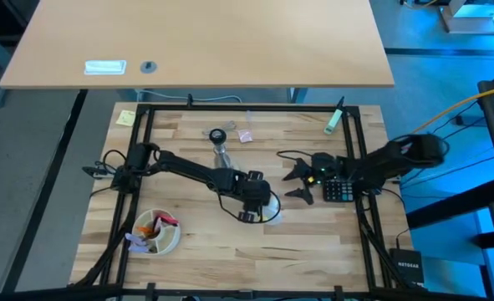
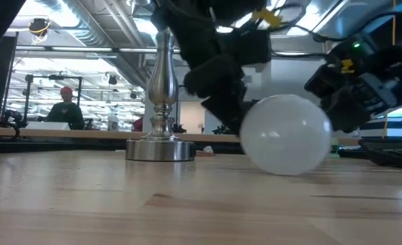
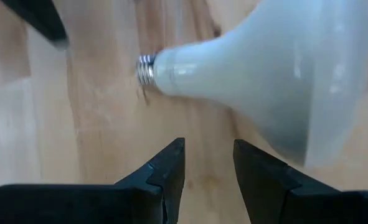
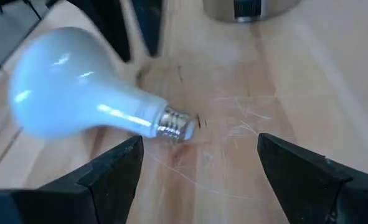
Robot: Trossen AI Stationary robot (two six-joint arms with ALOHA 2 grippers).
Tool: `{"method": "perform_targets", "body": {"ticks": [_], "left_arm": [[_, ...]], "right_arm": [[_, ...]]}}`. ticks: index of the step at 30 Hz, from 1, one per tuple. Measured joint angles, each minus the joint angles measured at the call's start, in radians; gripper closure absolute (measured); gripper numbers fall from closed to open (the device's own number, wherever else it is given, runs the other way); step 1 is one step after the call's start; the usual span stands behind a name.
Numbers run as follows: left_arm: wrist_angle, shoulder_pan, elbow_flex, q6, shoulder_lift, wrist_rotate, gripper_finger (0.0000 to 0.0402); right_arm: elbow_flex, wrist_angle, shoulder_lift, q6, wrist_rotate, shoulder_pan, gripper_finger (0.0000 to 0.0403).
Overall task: Screw lightbulb
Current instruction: Insert the white lightbulb on the silver lamp
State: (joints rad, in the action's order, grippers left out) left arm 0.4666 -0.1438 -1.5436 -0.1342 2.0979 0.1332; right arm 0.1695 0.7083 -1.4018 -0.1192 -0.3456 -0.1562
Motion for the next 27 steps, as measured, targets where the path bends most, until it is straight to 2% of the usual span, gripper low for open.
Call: {"method": "perform_targets", "body": {"ticks": [4,10,17,22,27], "left_arm": [[-0.014,-0.028,0.000,0.047,0.000,0.000,0.0274],[-0.088,-0.057,0.002,0.081,0.011,-0.001,0.0274],[-0.108,-0.062,0.000,0.056,0.015,0.033,0.0274],[-0.115,-0.050,-0.002,0.000,0.000,0.069,0.0274],[-0.157,-0.004,-0.008,-0.022,0.005,0.036,0.0274]], "right_arm": [[0.055,0.001,-0.088,-0.004,-0.041,0.000,0.0081],[0.122,0.000,-0.183,-0.009,-0.032,0.000,0.0081],[0.218,-0.005,-0.217,-0.008,-0.014,0.000,0.0081],[0.277,-0.124,-0.147,0.024,-0.012,-0.003,0.0081],[0.336,-0.487,0.028,0.097,0.040,-0.015,0.0081]]}}
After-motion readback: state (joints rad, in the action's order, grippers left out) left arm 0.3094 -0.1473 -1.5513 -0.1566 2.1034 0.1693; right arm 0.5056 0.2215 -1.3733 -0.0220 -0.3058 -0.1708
